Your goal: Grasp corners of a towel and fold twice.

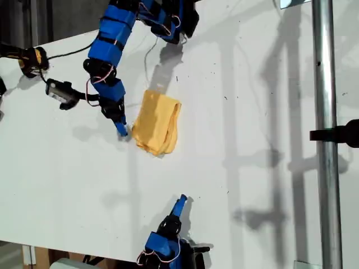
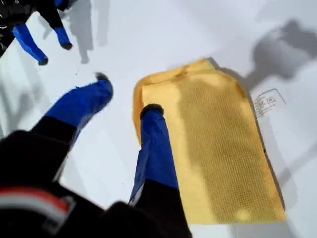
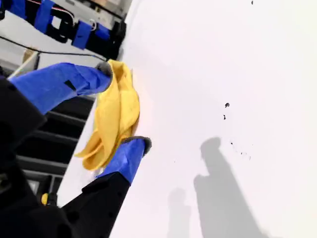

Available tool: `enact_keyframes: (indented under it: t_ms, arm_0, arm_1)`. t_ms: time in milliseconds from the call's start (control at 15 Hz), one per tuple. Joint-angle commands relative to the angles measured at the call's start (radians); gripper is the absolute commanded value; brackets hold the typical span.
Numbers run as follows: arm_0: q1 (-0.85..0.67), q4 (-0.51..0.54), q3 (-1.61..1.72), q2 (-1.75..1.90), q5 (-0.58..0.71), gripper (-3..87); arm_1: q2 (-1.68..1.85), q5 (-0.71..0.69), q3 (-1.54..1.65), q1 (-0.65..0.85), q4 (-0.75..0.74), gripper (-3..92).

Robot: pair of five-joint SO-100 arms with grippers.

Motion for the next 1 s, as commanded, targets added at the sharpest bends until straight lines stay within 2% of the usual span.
enact_keyframes:
  t_ms: [0,133,333,467,533,600,667,800,933]
  arm_0:
    - [0.002,0.015,0.005,0.006,-0.051,20.9]
    - [0.005,0.023,0.008,0.006,-0.178,19.8]
    - [0.008,0.183,0.008,0.006,-0.439,19.8]
    - [0.008,0.184,0.008,0.006,-0.436,19.7]
    - [0.0,0.186,0.008,0.006,-0.394,19.7]
    - [-0.009,0.186,0.008,0.005,-0.333,19.6]
    - [-0.014,0.187,0.008,0.005,-0.224,19.5]
    - [-0.012,0.179,0.008,0.005,0.153,19.0]
    - [-0.012,0.184,0.008,0.005,0.126,18.4]
  arm_1:
    - [0.396,0.057,0.236,0.023,0.087,10.1]
    - [0.689,0.167,0.569,-0.017,0.163,1.8]
    - [1.154,0.407,1.094,-0.129,0.187,0.3]
    - [1.443,0.531,1.293,-0.175,0.321,-0.1]
    - [1.486,0.615,1.355,-0.183,0.388,-0.1]
    - [1.485,0.661,1.384,-0.184,0.394,4.3]
    - [1.489,0.609,1.371,-0.189,0.411,13.6]
    - [1.491,0.525,1.373,-0.196,0.425,13.7]
    - [1.491,0.525,1.373,-0.199,0.425,13.7]
